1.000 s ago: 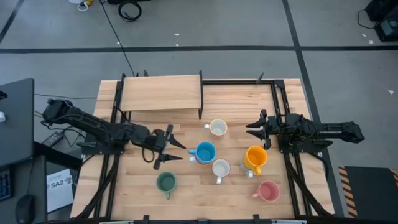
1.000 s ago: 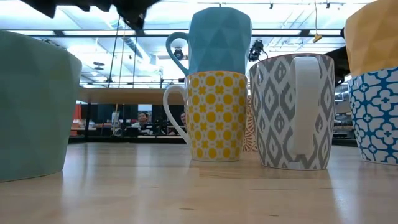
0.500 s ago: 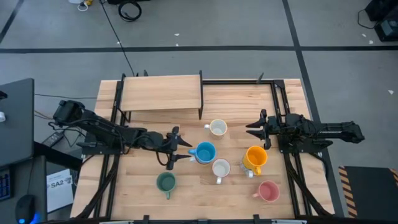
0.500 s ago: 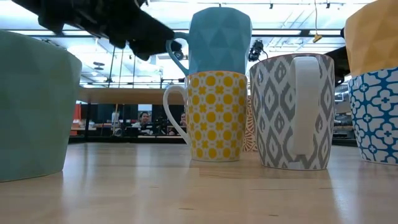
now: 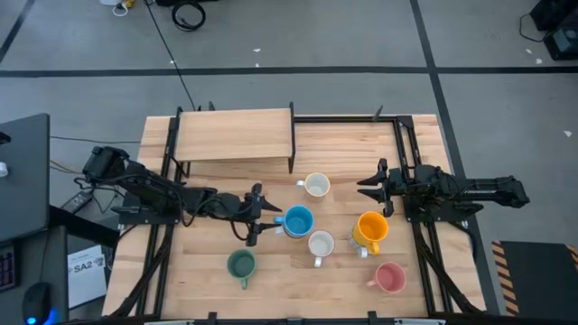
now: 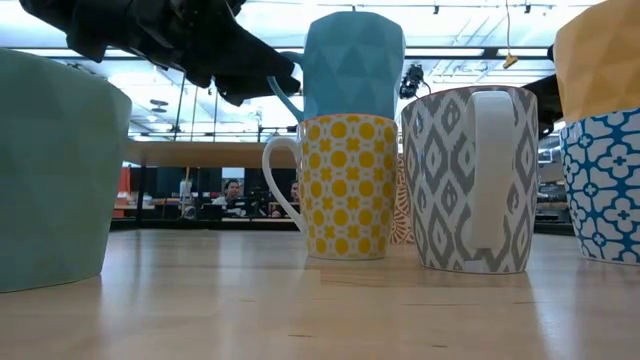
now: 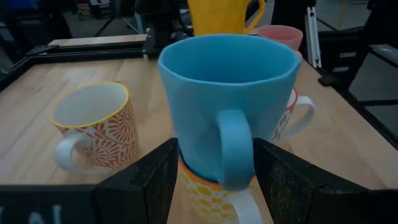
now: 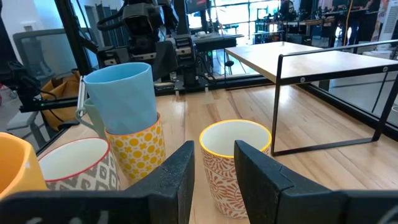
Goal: Place coffee mugs
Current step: Put the blue mug on the shelf
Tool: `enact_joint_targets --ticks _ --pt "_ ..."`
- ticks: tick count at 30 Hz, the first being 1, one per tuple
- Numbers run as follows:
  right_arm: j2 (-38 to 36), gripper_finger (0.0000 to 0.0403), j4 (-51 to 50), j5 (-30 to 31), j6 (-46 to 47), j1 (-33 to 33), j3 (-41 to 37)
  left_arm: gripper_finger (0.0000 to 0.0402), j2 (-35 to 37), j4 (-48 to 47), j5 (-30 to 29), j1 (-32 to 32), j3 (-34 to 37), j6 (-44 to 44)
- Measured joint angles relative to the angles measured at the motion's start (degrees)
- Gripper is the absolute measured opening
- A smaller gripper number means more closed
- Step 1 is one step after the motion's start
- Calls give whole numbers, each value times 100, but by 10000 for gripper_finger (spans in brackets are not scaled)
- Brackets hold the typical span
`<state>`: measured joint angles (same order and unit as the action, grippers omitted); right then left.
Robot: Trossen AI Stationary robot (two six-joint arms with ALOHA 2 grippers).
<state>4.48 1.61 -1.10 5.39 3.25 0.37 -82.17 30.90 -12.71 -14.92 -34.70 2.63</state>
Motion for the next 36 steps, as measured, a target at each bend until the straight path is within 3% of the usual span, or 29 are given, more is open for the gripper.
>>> enact_joint_targets --ticks 24,36 --pt "1 119 0 0 0 0 1 65 2 62 4 -9 0 -29" --pt "0 119 0 0 0 0 -1 59 4 139 4 -4 9 -39"
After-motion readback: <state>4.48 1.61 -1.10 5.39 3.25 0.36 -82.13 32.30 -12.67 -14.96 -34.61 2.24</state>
